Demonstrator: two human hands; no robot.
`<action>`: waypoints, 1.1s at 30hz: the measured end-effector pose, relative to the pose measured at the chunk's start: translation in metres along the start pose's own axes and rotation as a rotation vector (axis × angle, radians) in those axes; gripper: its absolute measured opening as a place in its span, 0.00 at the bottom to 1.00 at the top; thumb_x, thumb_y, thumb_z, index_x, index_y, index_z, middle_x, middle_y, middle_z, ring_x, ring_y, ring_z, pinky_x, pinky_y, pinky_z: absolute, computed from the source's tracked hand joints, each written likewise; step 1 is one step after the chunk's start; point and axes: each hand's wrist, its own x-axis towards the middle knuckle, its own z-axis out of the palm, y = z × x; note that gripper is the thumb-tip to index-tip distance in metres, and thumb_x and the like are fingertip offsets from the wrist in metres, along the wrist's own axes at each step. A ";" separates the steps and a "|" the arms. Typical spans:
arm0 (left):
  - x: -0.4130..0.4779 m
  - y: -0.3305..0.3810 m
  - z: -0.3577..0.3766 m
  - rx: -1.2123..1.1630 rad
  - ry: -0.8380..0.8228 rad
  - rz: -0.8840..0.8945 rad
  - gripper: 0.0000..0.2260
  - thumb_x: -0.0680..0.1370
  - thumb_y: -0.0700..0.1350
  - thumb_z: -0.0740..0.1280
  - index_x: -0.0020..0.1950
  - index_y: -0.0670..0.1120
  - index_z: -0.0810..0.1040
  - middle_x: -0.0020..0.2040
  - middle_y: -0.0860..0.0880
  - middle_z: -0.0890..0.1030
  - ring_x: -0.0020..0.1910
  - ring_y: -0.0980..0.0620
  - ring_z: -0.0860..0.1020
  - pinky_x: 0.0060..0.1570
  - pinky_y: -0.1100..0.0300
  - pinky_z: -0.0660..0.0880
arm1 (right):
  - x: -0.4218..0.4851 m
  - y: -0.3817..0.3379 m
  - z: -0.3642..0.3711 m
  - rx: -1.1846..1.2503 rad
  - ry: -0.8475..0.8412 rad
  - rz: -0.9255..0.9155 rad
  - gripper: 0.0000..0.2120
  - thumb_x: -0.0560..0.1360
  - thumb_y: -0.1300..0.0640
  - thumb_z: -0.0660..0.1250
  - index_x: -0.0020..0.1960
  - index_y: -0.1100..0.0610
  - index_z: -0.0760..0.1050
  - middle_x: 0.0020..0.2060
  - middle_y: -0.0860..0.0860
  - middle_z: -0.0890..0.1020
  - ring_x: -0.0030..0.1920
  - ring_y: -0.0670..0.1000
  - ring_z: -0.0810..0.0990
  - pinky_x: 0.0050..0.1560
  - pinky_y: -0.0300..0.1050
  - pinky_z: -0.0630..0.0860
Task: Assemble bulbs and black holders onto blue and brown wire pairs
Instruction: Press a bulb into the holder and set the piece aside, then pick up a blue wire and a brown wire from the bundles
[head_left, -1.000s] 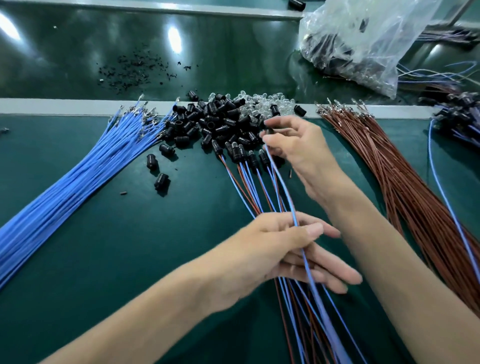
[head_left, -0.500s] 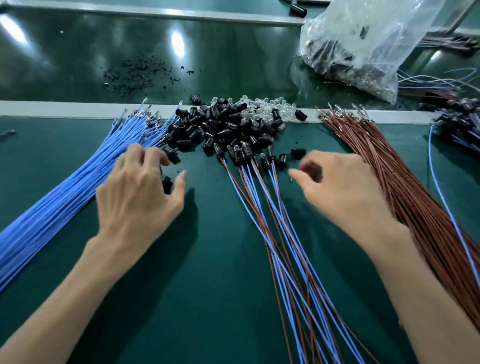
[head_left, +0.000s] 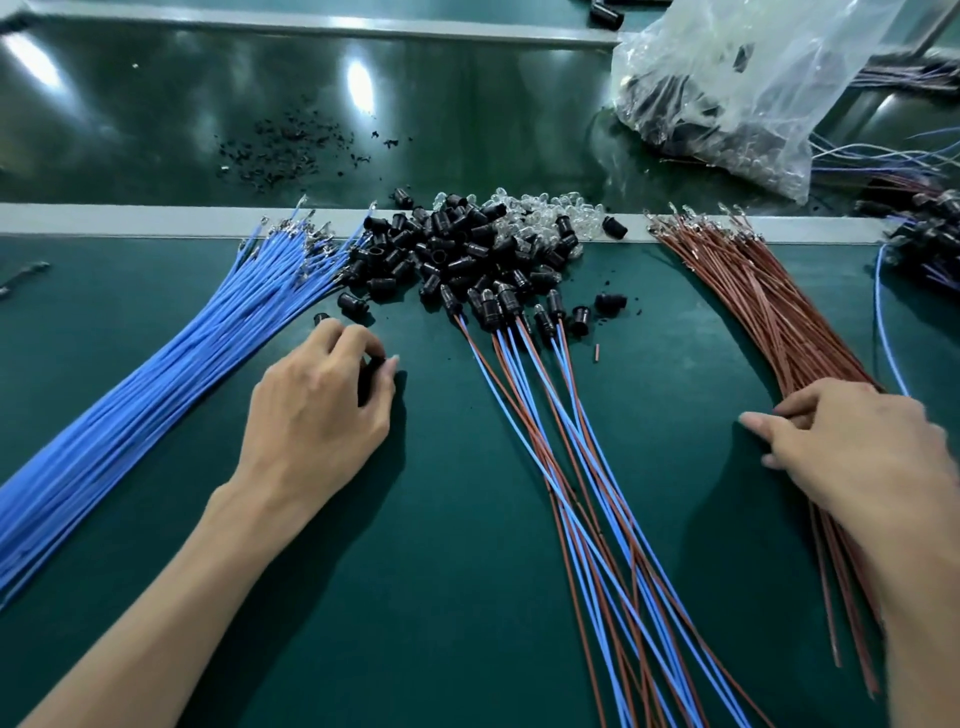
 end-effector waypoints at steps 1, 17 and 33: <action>0.000 -0.001 0.000 -0.008 0.002 0.000 0.06 0.76 0.44 0.69 0.46 0.41 0.78 0.42 0.46 0.77 0.35 0.42 0.77 0.34 0.50 0.76 | 0.001 -0.001 0.002 0.005 -0.006 -0.001 0.11 0.71 0.43 0.71 0.37 0.48 0.74 0.40 0.54 0.85 0.53 0.58 0.80 0.55 0.54 0.76; -0.001 -0.003 -0.002 -0.069 0.003 -0.013 0.05 0.75 0.44 0.70 0.45 0.43 0.79 0.40 0.49 0.76 0.33 0.45 0.76 0.35 0.55 0.73 | -0.013 -0.016 0.015 0.099 0.291 -0.055 0.19 0.74 0.54 0.70 0.60 0.62 0.72 0.52 0.63 0.79 0.52 0.67 0.77 0.51 0.57 0.72; -0.001 0.000 -0.005 -0.067 -0.002 -0.019 0.05 0.75 0.43 0.70 0.45 0.42 0.79 0.39 0.49 0.77 0.34 0.44 0.76 0.36 0.53 0.74 | -0.014 -0.017 0.023 0.073 0.379 -0.167 0.06 0.74 0.58 0.67 0.47 0.60 0.80 0.40 0.65 0.82 0.43 0.68 0.78 0.41 0.53 0.70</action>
